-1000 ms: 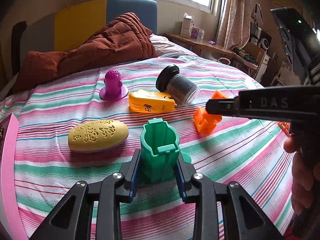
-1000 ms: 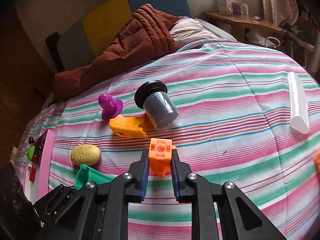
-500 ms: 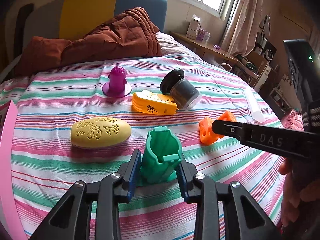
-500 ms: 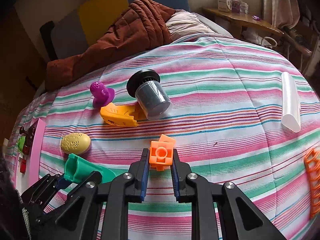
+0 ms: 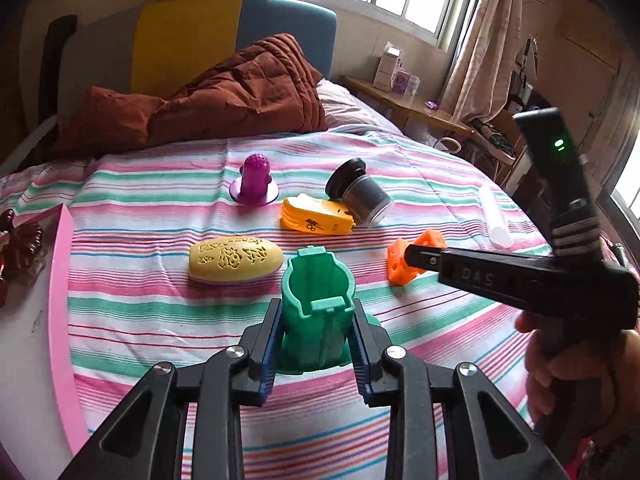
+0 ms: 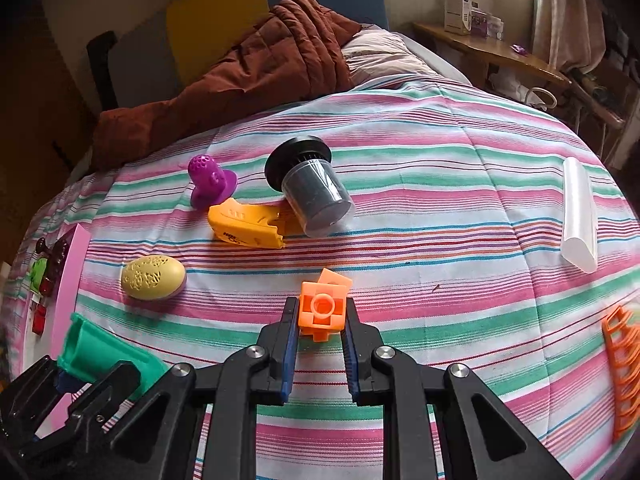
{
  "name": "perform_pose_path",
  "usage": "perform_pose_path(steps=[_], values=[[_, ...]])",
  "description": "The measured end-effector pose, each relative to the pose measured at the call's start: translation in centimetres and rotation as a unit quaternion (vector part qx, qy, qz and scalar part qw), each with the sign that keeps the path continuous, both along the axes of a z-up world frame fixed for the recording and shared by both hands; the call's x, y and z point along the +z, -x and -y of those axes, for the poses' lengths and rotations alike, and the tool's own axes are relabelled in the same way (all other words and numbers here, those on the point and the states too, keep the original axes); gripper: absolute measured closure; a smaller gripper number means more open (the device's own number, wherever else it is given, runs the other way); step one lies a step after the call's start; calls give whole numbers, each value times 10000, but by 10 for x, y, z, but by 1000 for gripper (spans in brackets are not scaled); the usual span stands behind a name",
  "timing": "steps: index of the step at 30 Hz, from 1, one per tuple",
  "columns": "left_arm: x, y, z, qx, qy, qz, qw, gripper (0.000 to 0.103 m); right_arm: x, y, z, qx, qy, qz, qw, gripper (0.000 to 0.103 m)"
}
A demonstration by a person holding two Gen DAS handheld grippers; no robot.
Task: Organize rigid objects
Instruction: 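Carry the green stamp into the tray with the left tool while the right tool holds the orange block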
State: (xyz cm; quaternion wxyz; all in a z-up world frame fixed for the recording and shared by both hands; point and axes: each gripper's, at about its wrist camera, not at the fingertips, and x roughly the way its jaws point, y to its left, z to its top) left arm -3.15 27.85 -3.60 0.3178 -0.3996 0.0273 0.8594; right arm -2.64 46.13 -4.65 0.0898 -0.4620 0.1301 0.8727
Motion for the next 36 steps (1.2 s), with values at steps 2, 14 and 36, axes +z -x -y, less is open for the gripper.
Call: perform_pose_path(steps=[2, 14, 36], values=[[7, -4, 7, -16, -32, -76, 10000, 72, 0, -1, 2, 22, -25, -1, 10000, 83], [32, 1, 74, 360, -197, -197, 9990, 72, -1, -1, 10, 95, -191, -2, 9998, 83], [14, 44, 210, 1677, -170, 241, 9854, 72, 13, -7, 31, 222, -55, -314, 9992, 83]])
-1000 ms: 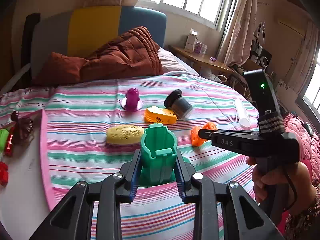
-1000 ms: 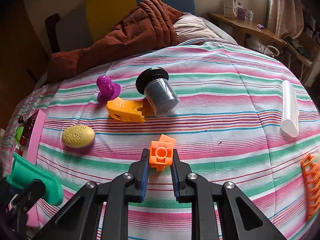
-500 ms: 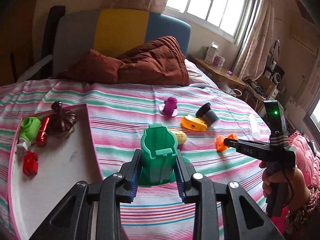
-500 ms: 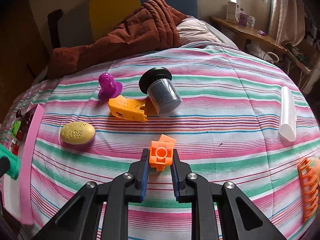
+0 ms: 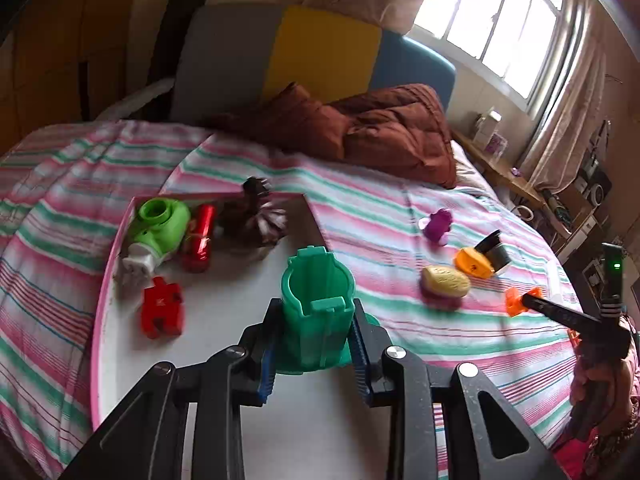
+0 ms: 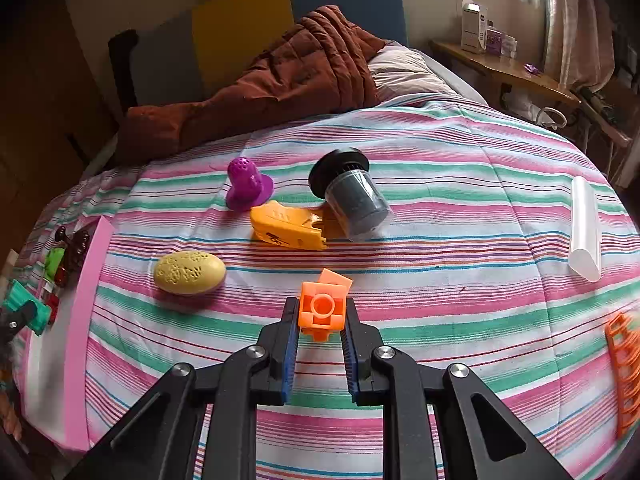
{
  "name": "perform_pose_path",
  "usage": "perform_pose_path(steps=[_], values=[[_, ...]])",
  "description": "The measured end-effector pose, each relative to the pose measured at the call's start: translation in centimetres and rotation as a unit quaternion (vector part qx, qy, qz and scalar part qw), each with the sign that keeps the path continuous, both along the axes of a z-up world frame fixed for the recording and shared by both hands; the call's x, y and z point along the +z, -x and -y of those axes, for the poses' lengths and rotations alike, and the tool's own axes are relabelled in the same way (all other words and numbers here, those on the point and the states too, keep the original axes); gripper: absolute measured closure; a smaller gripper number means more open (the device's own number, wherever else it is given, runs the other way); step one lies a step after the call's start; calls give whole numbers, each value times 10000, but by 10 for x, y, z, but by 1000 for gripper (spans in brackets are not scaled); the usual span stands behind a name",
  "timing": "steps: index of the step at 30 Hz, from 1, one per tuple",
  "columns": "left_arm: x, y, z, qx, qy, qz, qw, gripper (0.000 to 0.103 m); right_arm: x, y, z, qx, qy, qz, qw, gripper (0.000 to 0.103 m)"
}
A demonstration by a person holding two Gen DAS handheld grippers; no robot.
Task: Organize rigid objects
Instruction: 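Carry the green stamp into the tray with the left tool while the right tool holds the orange block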
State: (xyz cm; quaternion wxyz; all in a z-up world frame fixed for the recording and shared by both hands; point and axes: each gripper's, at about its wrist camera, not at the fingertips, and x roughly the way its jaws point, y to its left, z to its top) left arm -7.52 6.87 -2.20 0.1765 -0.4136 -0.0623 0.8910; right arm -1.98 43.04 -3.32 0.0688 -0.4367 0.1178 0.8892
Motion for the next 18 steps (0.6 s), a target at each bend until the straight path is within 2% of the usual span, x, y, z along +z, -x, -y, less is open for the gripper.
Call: perform_pose_path(steps=[4, 10, 14, 16, 18], values=[[-12, 8, 16, 105, 123, 152, 9998, 72, 8, -2, 9, 101, 22, -206, 9997, 83], [-23, 22, 18, 225, 473, 202, 9984, 72, 8, -3, 17, 202, 101, -299, 9993, 83], [-26, 36, 18, 393, 835, 91, 9957, 72, 7, -2, 20, 286, 78, -318, 9991, 83], [-31, 46, 19, 373, 784, 279, 9958, 72, 5, -1, 22, 322, 69, -313, 9990, 83], [-33, 52, 21, 371, 601, 436, 9965, 67, 4, 0, 23, 330, 51, -296, 9990, 83]])
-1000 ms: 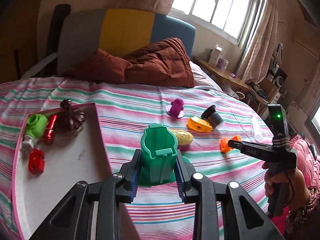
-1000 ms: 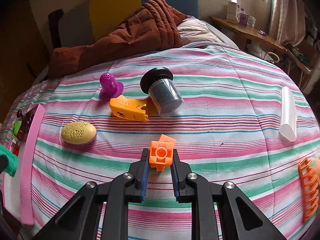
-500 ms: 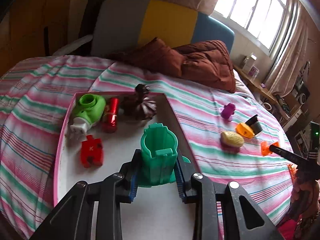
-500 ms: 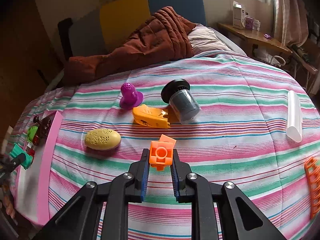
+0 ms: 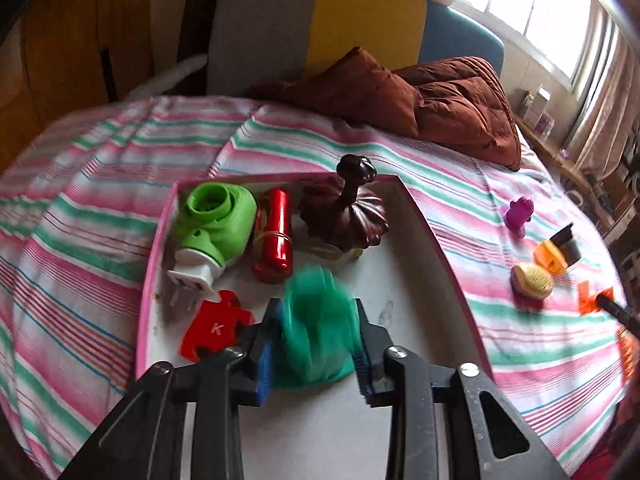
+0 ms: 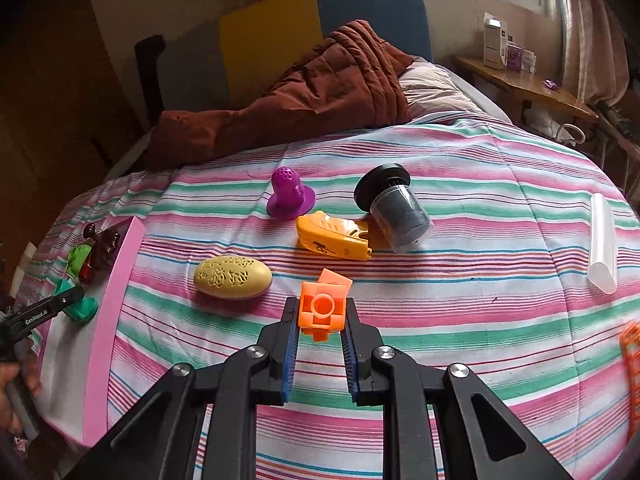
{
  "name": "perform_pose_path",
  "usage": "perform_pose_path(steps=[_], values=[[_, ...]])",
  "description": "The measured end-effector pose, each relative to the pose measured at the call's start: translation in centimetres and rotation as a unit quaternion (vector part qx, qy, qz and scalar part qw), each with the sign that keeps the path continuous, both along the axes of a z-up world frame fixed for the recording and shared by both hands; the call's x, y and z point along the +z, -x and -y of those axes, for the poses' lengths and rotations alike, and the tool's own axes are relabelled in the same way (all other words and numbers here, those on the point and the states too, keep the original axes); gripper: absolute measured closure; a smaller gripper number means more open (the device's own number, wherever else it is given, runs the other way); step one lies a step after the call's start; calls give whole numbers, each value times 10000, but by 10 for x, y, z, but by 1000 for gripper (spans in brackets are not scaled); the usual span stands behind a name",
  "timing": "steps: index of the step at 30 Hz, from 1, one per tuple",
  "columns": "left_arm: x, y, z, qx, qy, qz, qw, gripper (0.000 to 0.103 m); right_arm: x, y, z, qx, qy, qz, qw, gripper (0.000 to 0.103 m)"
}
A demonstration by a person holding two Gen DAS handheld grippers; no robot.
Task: Organize rigid objects
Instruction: 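Carry the green stamp into the tray with the left tool while the right tool holds the orange block, then carry the orange block into the tray and open the right tool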
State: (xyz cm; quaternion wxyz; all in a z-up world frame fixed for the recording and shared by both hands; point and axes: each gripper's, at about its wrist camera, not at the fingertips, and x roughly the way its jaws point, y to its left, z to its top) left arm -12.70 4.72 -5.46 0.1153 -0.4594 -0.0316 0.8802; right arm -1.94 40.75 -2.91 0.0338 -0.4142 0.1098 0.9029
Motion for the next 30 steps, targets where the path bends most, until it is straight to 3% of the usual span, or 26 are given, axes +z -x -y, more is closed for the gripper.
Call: perform_pose_path(steps=[6, 11, 18, 22, 27, 30], values=[[8, -12, 11, 223, -377, -36, 9990, 62, -2, 0, 0, 10, 57, 35, 10000, 83], [15, -32, 13, 252, 9, -158, 9996, 62, -2, 0, 1, 32, 95, 29, 9999, 83], [10, -33, 20, 360, 77, 29, 9993, 63, -2, -1, 2, 50, 83, 35, 9999, 83], [8, -20, 17, 385, 24, 125, 9992, 68, -1, -1, 1, 12, 60, 3, 10000, 83], [11, -18, 23, 381, -674, 67, 9970, 68, -1, -2, 1, 15, 104, -19, 9999, 83], [10, -29, 25, 269, -832, 108, 9961, 62, 0, -2, 3, 57, 113, -51, 9999, 83]])
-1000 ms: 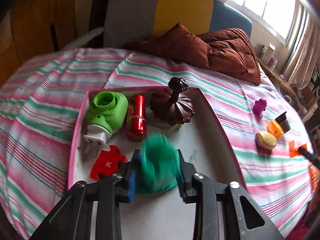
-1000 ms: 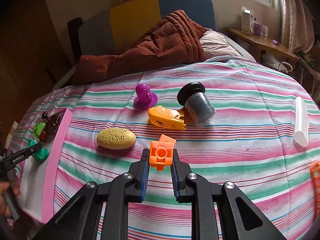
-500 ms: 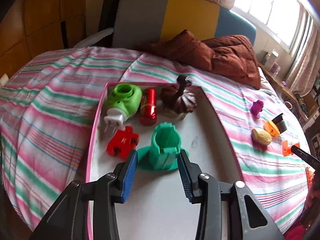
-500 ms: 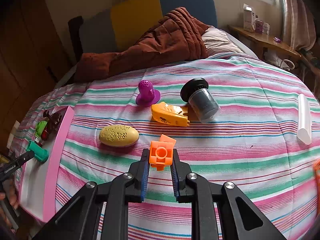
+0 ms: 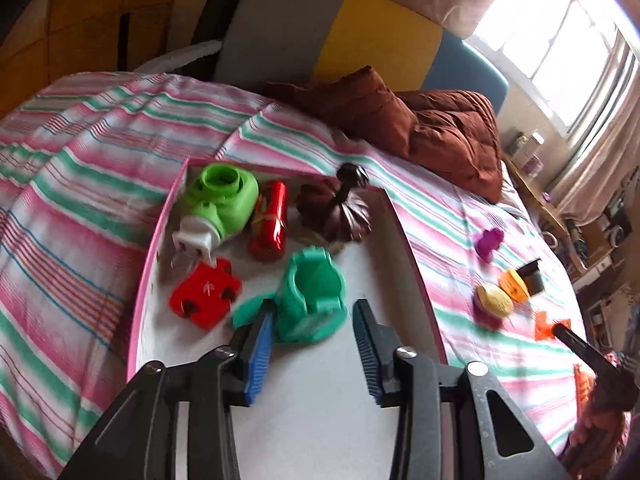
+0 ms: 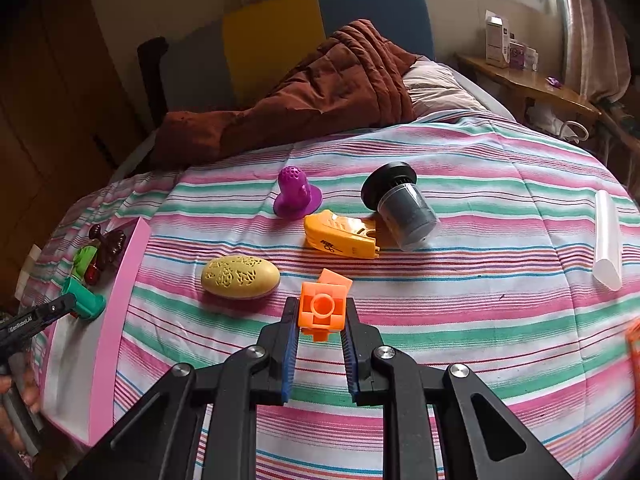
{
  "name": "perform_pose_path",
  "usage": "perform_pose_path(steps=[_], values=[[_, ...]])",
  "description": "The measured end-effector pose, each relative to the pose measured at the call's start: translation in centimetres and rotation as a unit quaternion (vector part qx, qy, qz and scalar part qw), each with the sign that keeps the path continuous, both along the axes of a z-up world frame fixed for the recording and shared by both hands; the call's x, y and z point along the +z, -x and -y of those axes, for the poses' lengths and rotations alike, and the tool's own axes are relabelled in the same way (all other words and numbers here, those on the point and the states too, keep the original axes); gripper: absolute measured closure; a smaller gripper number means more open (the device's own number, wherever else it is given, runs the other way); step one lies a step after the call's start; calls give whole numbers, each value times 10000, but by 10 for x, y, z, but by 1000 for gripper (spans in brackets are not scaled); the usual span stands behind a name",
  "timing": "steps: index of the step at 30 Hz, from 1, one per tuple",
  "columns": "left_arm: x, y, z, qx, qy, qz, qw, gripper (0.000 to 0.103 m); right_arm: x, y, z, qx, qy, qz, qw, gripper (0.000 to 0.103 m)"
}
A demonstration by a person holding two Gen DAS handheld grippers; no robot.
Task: Organize rigid objects
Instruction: 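Carry the orange block into the tray and open the right tool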
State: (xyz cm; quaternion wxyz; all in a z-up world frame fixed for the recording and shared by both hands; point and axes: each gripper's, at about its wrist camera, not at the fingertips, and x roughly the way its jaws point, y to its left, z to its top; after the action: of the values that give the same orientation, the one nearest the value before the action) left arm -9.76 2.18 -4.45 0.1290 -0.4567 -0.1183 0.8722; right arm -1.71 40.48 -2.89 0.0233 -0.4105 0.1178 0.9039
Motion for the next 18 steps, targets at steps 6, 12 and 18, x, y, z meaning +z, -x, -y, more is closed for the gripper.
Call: perform_pose_path(steps=[6, 12, 18], values=[[2, -23, -3, -45, 342, -167, 9993, 62, 1, 0, 7, 133, 204, -10, 9997, 83], [6, -39, -13, -314, 676, -371, 9965, 62, 3, 4, 28, 444, 537, 71, 9975, 83], [7, -51, -16, -631, 751, -428, 9943, 62, 7, 6, 56, 678, 500, 124, 9964, 83]])
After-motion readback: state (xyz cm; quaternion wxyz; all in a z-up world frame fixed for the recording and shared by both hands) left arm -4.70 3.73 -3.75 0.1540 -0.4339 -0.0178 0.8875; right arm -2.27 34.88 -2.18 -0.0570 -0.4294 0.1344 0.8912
